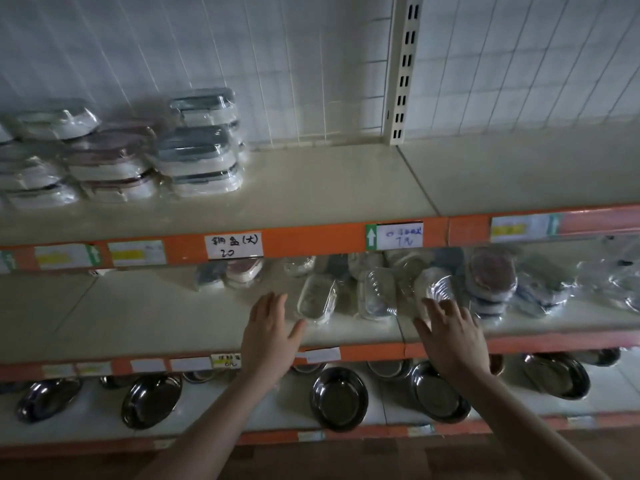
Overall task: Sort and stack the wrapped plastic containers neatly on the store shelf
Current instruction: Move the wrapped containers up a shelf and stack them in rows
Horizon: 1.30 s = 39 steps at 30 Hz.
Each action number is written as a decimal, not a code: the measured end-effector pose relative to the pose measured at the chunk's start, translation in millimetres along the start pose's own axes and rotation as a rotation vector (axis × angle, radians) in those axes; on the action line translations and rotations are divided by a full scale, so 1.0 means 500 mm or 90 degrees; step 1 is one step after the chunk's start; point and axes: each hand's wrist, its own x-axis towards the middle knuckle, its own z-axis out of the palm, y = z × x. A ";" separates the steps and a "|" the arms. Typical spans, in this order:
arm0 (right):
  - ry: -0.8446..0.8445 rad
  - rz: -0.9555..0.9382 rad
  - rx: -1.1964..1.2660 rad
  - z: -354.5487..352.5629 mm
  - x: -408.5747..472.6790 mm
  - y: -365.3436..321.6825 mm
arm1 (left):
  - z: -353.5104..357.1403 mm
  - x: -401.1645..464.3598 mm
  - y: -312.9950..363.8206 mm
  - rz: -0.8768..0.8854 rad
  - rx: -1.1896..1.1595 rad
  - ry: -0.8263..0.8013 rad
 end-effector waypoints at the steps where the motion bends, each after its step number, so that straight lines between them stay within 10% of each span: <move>1: -0.010 -0.002 0.003 0.013 0.006 0.012 | 0.022 -0.001 0.007 -0.003 0.004 -0.015; 39: -0.117 0.112 0.074 0.333 0.073 0.077 | 0.401 0.222 -0.104 -0.120 0.172 -0.178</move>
